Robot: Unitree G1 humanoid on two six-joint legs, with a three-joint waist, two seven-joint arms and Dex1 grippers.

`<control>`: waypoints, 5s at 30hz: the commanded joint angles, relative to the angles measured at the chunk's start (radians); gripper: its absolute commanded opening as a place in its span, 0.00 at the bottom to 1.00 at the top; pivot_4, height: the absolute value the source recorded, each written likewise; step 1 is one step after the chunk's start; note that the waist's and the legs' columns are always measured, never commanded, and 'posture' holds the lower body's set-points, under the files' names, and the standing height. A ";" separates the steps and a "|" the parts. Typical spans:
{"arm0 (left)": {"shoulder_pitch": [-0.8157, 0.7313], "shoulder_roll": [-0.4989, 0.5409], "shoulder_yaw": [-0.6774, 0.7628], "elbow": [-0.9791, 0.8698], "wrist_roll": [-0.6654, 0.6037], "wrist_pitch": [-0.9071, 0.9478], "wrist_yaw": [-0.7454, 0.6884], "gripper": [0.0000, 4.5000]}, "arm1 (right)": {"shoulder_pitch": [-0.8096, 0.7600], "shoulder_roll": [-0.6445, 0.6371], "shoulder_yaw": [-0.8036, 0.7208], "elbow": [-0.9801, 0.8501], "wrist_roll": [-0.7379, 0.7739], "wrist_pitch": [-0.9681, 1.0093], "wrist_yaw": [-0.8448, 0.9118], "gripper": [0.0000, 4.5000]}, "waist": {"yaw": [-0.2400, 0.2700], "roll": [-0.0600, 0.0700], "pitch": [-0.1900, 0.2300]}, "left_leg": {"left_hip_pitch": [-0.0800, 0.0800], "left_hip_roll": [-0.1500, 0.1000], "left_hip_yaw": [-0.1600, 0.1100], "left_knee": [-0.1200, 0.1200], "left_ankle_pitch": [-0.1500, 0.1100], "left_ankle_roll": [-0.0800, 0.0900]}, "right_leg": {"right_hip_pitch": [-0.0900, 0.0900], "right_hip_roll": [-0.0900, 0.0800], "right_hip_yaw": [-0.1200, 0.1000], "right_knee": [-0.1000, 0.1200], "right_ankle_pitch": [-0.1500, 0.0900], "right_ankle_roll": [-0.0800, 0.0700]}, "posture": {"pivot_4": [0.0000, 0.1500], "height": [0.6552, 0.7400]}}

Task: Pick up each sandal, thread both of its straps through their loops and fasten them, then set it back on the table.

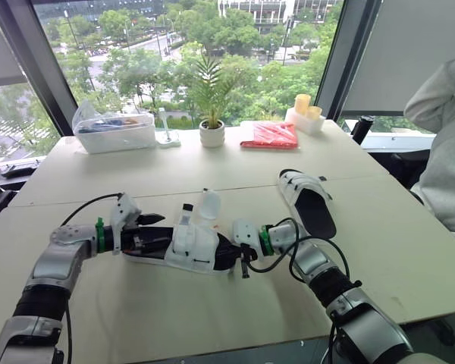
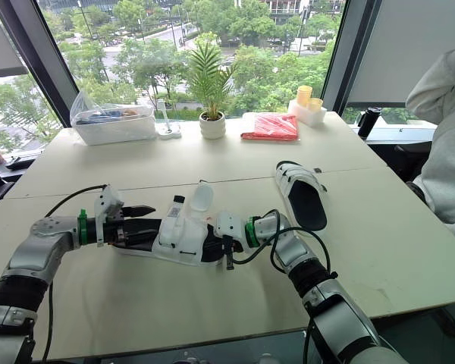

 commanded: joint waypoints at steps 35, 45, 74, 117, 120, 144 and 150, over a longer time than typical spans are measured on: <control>-0.079 0.098 0.193 -0.054 -0.207 0.374 0.002 0.01 | 0.000 -0.005 0.022 0.050 -0.026 -0.002 0.013 0.00 | 0.000 0.000 0.000 | 0.000 0.000 -0.001 0.001 0.000 0.000 | -0.002 0.000 -0.001 0.000 0.000 0.000 | 1.00 1.00; -0.117 -0.059 0.043 0.044 -0.057 0.194 0.053 0.01 | -0.005 -0.009 0.024 0.051 -0.031 -0.006 0.014 0.00 | -0.004 0.000 0.000 | -0.001 0.000 0.000 0.001 0.000 0.000 | -0.001 0.000 0.000 0.002 0.000 0.000 | 1.00 1.00; -0.165 -0.009 0.127 0.110 -0.073 0.237 0.037 0.01 | 0.005 0.029 0.029 0.071 -0.020 -0.047 0.006 0.00 | -0.008 -0.001 -0.001 | -0.001 0.002 0.000 0.001 0.000 0.000 | -0.002 0.002 0.000 0.004 0.000 0.000 | 1.00 1.00; -0.545 -0.358 0.173 0.736 -0.097 0.289 0.158 0.99 | -0.018 0.024 0.025 0.050 -0.036 -0.017 -0.023 0.00 | -0.008 -0.002 0.000 | -0.002 0.002 0.000 0.010 0.000 -0.002 | -0.002 0.004 0.000 0.009 0.000 0.000 | 1.00 1.00; -0.598 -0.366 0.214 0.800 -0.105 0.259 0.176 0.99 | -0.017 0.022 0.022 0.046 -0.034 -0.013 -0.025 0.00 | -0.007 -0.002 0.000 | -0.002 0.002 0.000 0.011 0.000 -0.002 | -0.002 0.004 0.000 0.010 0.000 0.000 | 1.00 1.00; -0.650 -0.337 0.358 0.849 -0.111 0.234 0.110 0.02 | -0.024 0.009 0.009 0.052 -0.031 -0.014 -0.036 0.00 | -0.008 -0.002 0.000 | -0.003 0.002 0.000 0.014 0.000 -0.002 | -0.002 0.004 0.000 0.012 0.000 0.000 | 1.00 1.00; -0.580 -0.316 0.271 0.671 -0.084 0.264 -0.070 0.02 | -0.027 0.010 0.012 0.056 -0.031 -0.015 -0.029 0.00 | -0.009 -0.002 0.000 | -0.004 0.002 0.000 0.014 0.000 -0.002 | -0.002 0.004 0.000 0.012 0.000 0.000 | 1.00 1.00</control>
